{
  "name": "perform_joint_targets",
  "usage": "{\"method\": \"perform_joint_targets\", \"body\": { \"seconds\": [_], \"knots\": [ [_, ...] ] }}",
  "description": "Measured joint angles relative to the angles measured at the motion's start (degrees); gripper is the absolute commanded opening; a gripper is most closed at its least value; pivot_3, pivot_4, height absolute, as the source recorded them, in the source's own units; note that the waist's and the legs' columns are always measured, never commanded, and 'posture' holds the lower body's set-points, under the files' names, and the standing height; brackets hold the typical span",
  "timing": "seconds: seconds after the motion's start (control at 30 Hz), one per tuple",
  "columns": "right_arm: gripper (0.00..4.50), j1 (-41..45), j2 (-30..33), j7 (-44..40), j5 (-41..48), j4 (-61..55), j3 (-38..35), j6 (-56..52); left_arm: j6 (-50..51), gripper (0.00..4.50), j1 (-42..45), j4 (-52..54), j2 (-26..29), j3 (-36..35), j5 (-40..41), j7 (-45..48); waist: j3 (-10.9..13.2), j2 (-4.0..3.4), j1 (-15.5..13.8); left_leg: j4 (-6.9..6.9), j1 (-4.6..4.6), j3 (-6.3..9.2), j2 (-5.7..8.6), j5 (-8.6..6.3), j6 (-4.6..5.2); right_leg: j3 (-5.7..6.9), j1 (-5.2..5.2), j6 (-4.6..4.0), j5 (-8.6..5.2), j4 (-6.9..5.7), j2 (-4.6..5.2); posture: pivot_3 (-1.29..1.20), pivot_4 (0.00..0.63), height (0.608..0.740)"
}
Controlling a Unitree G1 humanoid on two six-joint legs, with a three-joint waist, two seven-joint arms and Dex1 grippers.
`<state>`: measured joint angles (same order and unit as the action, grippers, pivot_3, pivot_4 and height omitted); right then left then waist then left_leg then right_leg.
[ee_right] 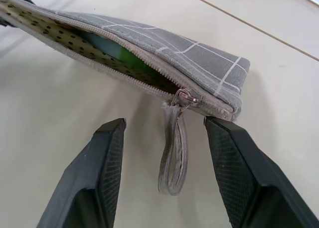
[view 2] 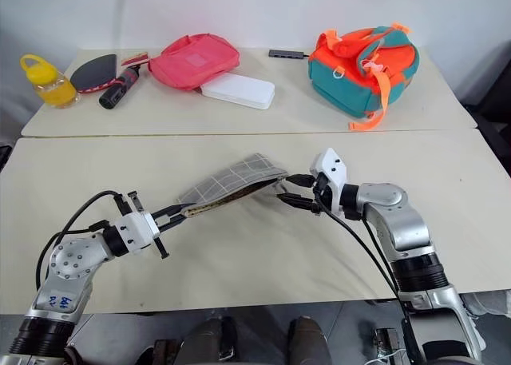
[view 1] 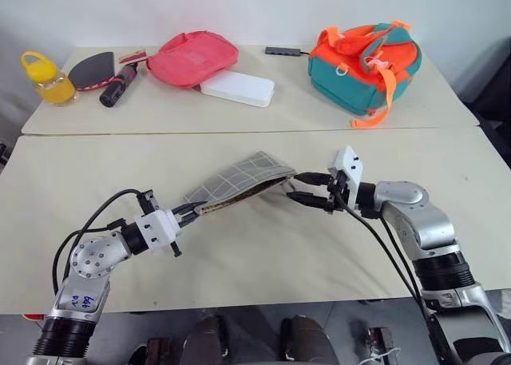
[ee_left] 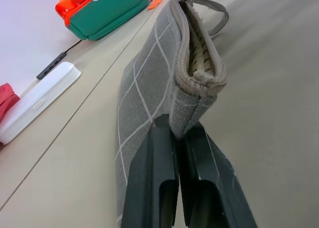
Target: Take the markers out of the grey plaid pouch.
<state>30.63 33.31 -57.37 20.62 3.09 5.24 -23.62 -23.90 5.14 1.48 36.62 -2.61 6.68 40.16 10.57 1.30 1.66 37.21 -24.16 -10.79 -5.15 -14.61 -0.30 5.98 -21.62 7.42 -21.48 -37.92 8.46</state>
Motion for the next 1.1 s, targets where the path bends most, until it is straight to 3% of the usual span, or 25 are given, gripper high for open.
{"method": "perform_joint_targets", "body": {
  "seconds": [0.47,0.57,0.77,1.1],
  "knots": [
    [2.62,-3.14,-3.94,2.61,0.08,-0.74,0.17,-1.64,0.29,0.0,0.28,0.0,-0.2,-0.15,0.04,0.04,0.0,0.0,-0.01,0.02,0.01,0.01,0.0,0.0,0.0,0.0,0.01,0.0,0.0,-0.02,0.0,0.0,0.15,0.74],
    [2.08,-3.12,-5.56,3.95,-1.11,-0.16,1.02,-1.26,0.57,0.0,0.31,0.01,-0.2,-0.16,0.04,0.04,0.0,0.0,0.14,0.02,0.01,0.0,-0.01,0.0,-0.01,-0.01,0.01,0.0,0.0,-0.04,-0.01,0.0,0.15,0.74],
    [0.03,-2.63,-5.92,4.59,-2.52,0.66,1.32,-1.29,0.85,0.0,0.28,0.13,-0.2,-0.16,0.04,0.04,0.0,0.0,0.02,0.01,0.01,0.0,0.0,0.0,0.0,-0.01,0.01,0.0,0.0,-0.02,0.0,0.0,0.15,0.74],
    [0.01,0.4,0.45,2.47,-4.35,6.91,-1.24,3.78,0.93,0.0,0.12,0.49,-0.33,-0.13,0.15,0.25,0.0,0.0,0.16,0.01,0.02,-0.02,-0.01,0.01,-0.01,-0.01,0.0,0.0,0.0,-0.03,-0.01,0.0,0.15,0.74]
  ]
}}
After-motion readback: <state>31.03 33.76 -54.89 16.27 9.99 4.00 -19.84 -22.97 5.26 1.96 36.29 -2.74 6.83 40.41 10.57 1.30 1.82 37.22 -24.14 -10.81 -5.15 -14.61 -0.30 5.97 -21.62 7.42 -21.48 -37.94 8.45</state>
